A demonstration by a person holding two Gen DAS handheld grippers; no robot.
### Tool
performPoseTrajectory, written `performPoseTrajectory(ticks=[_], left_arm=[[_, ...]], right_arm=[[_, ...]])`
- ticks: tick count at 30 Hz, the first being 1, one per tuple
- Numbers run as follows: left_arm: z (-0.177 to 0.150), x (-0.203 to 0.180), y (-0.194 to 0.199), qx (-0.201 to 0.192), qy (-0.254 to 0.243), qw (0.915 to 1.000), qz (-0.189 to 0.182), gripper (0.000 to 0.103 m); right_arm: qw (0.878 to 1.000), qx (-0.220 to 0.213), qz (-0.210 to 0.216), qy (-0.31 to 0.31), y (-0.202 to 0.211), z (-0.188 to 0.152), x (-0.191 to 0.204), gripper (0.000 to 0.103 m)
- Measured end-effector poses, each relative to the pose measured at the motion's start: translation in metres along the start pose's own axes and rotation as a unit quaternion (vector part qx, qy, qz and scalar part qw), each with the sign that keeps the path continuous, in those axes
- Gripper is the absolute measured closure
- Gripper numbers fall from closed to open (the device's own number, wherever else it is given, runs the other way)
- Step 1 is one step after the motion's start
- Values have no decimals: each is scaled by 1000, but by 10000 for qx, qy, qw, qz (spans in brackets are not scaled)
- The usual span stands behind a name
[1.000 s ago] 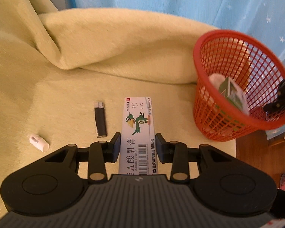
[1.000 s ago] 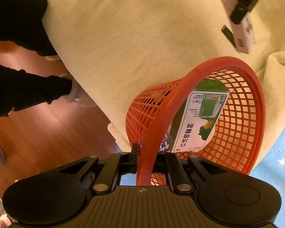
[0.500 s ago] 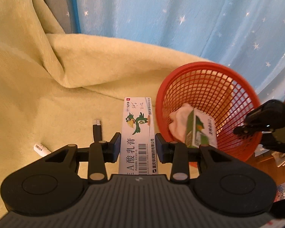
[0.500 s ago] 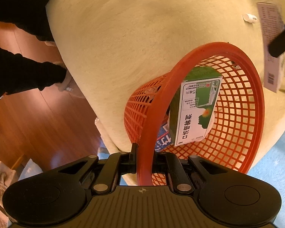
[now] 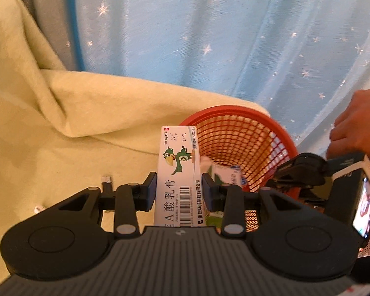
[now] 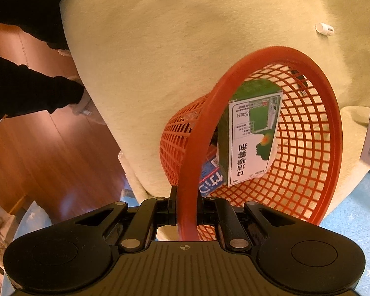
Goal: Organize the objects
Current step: 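Lift the ointment box, carry it into the basket, open the left tool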
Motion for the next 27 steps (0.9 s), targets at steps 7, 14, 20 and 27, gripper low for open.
performPoseTrajectory(ticks=[7, 14, 20, 27], left_arm=[[3, -16, -17, 91, -140, 9994, -287, 71], [-5, -19, -32, 245, -128, 9989, -391, 70], [-10, -19, -38, 321, -109, 9986, -414, 70], [-6, -23, -43, 283, -74, 9984, -480, 70]], right_arm=[[10000, -50, -66, 14, 2, -2, -3, 98], [9999, -101, -87, -53, 3, -2, -4, 98], [9998, -132, -96, -101, 5, -2, -4, 98], [9998, -152, -94, -132, 3, -3, -4, 98]])
Point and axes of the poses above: each gripper's, at about its wrist camera, not at the fingertips, and y roughly against the way its jaws point, x to its left, z to its top, the point moved 8 cm from there along -y, roughly the way its jaws point, and after that the axes turned 13 degrees about -x, right-handed, at the moved point
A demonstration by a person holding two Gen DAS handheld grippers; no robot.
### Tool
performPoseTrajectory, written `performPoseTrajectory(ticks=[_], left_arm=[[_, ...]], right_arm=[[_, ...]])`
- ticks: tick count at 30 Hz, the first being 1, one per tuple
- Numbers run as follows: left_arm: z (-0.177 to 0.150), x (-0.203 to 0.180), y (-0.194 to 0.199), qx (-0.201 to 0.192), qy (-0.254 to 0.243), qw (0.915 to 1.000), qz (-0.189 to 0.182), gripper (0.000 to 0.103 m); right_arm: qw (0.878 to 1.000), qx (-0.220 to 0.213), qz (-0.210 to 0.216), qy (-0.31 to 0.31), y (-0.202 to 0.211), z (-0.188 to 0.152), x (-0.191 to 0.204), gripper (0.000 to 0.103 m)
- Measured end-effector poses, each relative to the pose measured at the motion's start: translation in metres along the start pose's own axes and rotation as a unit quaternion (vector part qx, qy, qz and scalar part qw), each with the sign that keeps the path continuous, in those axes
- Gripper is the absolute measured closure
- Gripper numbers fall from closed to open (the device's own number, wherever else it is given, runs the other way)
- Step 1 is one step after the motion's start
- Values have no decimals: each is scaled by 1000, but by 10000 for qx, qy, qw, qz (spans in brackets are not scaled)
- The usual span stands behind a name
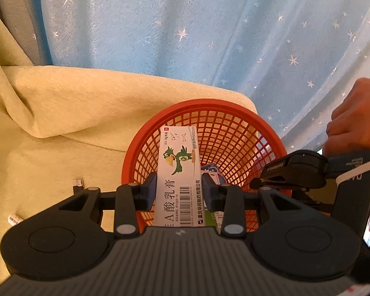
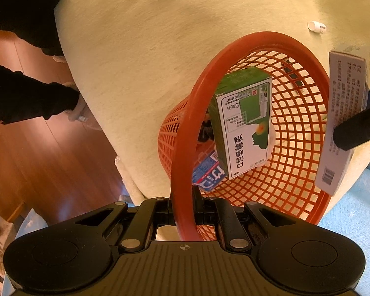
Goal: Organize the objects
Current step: 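Lift the ointment box, carry it into the basket, open the left tool, then move the left tool to the black lighter and grasp it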
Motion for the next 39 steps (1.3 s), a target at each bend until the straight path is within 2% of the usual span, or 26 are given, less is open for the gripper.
performPoseTrajectory(ticks=[5, 12, 21, 39], left_arm=[[5, 2, -2, -111, 73, 9999, 9, 69], [10, 17, 17, -274, 175, 9990, 306, 69], [1, 43, 41, -314, 390, 9964, 689, 69], [-19, 71, 65, -329, 796, 9898, 1139, 69]], right_arm=[[10000, -10, 6, -29, 0, 1, 0, 98], [9999, -48, -38, -128, 2, 2, -2, 97], [9996, -94, -119, -231, 2, 0, -1, 97], [9931, -271, -749, -860, -14, -1, -27, 95]])
Point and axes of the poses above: each gripper's, at about its wrist camera, not at the fingertips, and y roughly against the way its jaws point, x to its left, z to its top, the point moved 8 cm from there along -y, roughly the way its jaws point, and after that the axes turned 13 degrees about -x, right-handed, at the moved point
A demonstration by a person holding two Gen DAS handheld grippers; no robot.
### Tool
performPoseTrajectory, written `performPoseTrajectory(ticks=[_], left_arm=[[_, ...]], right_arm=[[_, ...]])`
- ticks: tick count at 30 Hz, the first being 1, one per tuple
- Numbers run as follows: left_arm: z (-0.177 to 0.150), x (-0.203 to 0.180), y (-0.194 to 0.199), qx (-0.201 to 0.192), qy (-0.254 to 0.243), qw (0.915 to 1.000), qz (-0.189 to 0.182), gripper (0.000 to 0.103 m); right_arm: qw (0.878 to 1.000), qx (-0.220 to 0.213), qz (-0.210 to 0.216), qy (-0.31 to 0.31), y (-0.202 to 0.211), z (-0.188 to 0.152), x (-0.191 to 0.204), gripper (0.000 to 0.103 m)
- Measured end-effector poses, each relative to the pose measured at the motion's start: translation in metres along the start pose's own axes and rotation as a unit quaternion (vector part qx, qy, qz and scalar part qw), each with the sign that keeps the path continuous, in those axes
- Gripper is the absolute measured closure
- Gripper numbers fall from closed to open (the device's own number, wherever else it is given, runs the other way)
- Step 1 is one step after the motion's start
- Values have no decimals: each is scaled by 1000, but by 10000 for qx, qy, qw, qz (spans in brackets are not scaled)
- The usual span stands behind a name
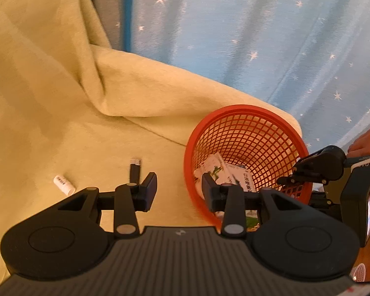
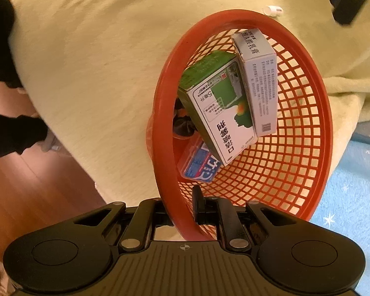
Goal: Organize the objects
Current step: 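Move the left tool to the black lighter and grasp it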
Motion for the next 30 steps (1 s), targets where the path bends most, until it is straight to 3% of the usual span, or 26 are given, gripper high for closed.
performPoseTrajectory(ticks=[13, 30], left_arm=[[-16, 42, 7, 128, 260, 9986, 432, 69], [-41, 80, -37, 360, 370, 9961, 718, 69]], right_arm=[[9958, -77, -369, -836, -18, -1, -42, 94], [9944, -195, -641, -815, -33, 1, -33, 93]])
Point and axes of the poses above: each gripper's, at about its wrist camera, not at the fingertips, and y roughly against the way its jaws point, x to its left, z to its top, the point moved 8 cm from there along -y, roughly the way its jaws point, and after that the axes turned 13 degrees about -x, right-handed, at the moved point
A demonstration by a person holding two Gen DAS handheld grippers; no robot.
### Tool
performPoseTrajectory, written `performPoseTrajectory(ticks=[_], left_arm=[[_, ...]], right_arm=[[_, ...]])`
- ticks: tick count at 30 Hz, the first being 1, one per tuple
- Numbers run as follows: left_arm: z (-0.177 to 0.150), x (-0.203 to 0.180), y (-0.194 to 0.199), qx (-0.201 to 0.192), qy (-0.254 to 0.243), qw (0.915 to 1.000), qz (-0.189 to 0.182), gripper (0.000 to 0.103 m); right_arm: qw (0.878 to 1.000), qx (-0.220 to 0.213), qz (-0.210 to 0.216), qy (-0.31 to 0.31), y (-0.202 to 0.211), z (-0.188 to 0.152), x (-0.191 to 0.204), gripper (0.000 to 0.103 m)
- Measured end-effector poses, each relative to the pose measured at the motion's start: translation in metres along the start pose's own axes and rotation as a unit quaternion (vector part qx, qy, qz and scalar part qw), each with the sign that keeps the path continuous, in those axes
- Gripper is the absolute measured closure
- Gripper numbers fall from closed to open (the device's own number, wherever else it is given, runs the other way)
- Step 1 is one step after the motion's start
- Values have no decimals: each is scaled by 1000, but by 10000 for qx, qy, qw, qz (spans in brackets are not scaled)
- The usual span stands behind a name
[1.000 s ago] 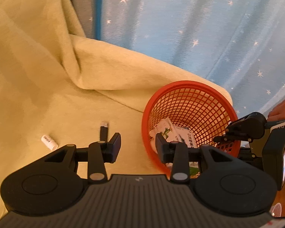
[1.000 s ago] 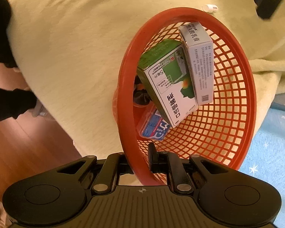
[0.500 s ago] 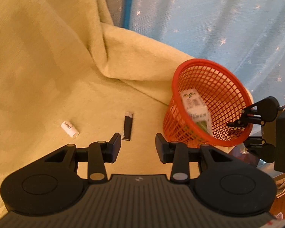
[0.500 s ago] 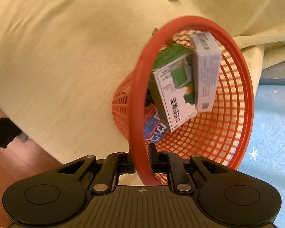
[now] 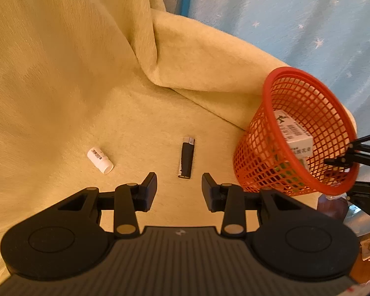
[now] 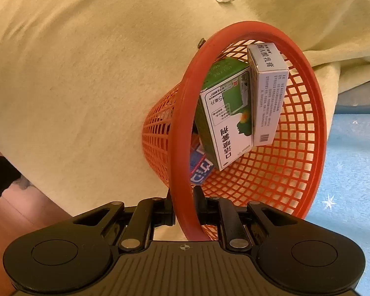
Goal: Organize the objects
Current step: 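Move the left tool to the black lighter and grasp it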
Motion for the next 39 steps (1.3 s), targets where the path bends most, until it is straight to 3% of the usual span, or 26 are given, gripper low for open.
performPoseTrajectory(ticks=[14, 29, 31, 39], left_arm=[[-11, 4, -43, 111, -222, 9997, 5, 69], [-41, -17, -133, 56, -760, 9964, -366, 69], [-45, -20, -144, 81, -1004, 9939, -456, 69], [-52, -20, -163, -21, -1225, 9919, -339, 69]], right_arm=[[9986, -176, -478, -108, -15, 5, -9, 91], [9984, -254, -424, -265, -4, 5, 4, 92], [9985, -238, -403, -268, -4, 7, 4, 92], [9978, -131, -462, -464, -5, 8, 7, 92]])
Point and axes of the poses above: each gripper's, at about its wrist camera, not at the fingertips, and y roughly against the way its jaws point, x to its left, z to its top, the point moved 8 cm from there along -y, roughly the way its jaws point, and after that the axes turned 13 degrees about -x, right-handed, at the moved point
